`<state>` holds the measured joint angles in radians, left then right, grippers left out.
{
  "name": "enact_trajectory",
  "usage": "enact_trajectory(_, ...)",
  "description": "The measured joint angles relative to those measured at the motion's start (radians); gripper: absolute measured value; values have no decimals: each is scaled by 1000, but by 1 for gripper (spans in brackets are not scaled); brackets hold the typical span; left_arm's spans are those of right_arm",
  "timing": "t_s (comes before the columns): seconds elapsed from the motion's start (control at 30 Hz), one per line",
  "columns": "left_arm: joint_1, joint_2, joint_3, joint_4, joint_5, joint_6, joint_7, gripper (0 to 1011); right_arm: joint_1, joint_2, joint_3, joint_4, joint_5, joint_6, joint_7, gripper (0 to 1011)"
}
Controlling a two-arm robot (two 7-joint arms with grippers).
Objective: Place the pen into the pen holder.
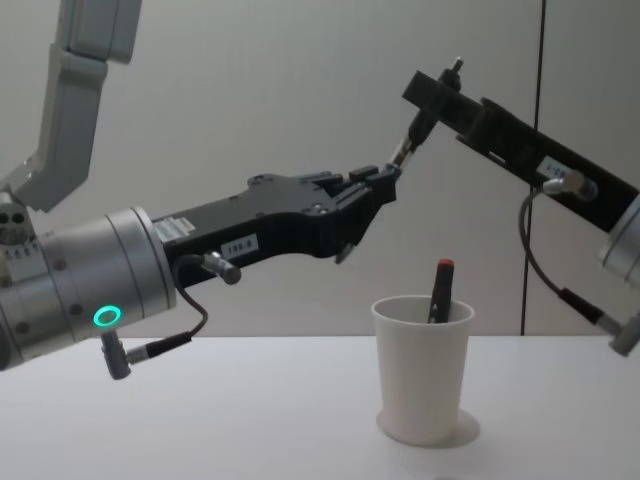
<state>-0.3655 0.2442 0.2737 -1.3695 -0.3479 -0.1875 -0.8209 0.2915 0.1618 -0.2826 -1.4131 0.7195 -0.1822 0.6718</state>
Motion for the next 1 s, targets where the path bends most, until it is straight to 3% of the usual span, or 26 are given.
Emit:
enact_trajectory(0.17,0,0,0,0,0,0,1,136,2,-2,-3,0,1,2,-6,153)
enact_trajectory(1.0,0,0,0,0,-2,-1,1,136,6,-2,-10,-7,-3,1,-32,153)
